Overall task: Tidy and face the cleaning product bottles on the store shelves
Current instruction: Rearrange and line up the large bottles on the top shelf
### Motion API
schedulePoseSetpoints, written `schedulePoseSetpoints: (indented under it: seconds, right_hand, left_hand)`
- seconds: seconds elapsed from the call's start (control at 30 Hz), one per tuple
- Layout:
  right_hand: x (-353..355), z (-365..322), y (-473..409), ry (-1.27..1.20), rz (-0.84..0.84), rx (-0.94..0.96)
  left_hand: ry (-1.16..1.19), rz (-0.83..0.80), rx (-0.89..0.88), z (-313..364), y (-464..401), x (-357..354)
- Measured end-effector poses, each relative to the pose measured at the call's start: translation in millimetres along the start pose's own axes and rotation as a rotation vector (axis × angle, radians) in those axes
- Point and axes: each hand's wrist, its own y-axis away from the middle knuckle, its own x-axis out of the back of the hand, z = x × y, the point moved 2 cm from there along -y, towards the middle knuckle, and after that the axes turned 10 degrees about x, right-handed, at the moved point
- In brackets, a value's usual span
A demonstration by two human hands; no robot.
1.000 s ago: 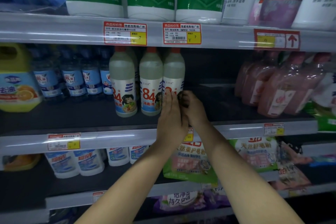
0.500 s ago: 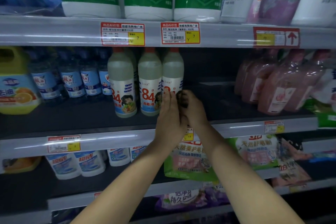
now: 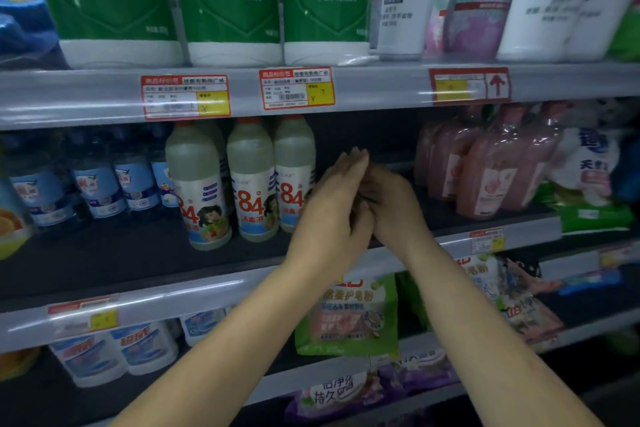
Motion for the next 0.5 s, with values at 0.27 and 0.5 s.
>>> schedulePoseSetpoints:
  seconds: [0.27, 0.5]
  right_hand:
    - [115.8, -66.3, -18.7, 0.304, 0.156, 0.322]
    - [205.8, -54.5, -52.1, 0.418, 0.286, 0.329]
  left_hand:
    - [-0.004, 0.074, -0.342, 91.1, -50.4, 6.7]
    - [-0.175, 0.117, -0.305, 127.6, -109.8, -1.3]
